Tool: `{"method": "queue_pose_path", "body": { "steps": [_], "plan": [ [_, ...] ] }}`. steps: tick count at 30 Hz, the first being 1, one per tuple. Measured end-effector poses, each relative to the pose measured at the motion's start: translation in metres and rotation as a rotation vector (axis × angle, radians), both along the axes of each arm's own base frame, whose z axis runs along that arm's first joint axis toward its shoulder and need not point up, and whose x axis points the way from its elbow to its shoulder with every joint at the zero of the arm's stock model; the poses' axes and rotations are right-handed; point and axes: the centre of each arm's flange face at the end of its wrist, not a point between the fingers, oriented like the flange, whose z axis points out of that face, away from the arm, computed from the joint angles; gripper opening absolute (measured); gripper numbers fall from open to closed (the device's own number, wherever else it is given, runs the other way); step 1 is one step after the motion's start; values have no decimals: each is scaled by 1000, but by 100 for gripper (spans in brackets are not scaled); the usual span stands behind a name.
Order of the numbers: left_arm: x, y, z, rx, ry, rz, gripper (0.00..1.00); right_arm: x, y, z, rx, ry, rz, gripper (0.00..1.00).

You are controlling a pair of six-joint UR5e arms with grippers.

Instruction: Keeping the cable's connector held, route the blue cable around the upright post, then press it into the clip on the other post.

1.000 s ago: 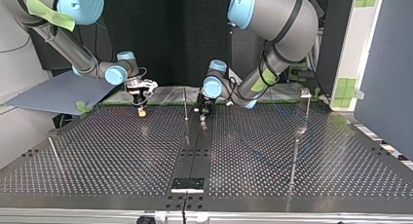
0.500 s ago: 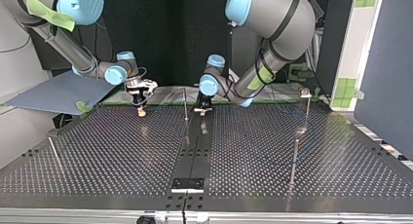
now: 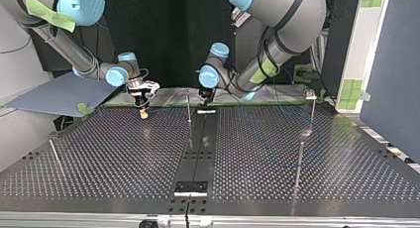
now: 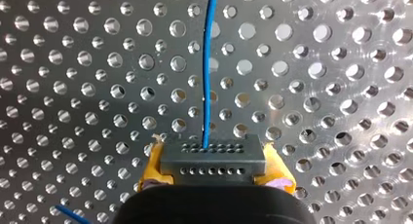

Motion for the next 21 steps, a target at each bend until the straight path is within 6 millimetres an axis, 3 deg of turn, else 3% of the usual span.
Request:
{"method": "queue_pose_path", "body": {
  "steps": [9, 21],
  "plan": [
    [-42, -14, -6, 24, 37, -71, 100, -2, -1, -1, 3, 0, 0, 0],
    [-56, -36, 7, -2, -19, -76, 100, -3, 0, -3, 6, -2, 9, 0]
  ]
}}
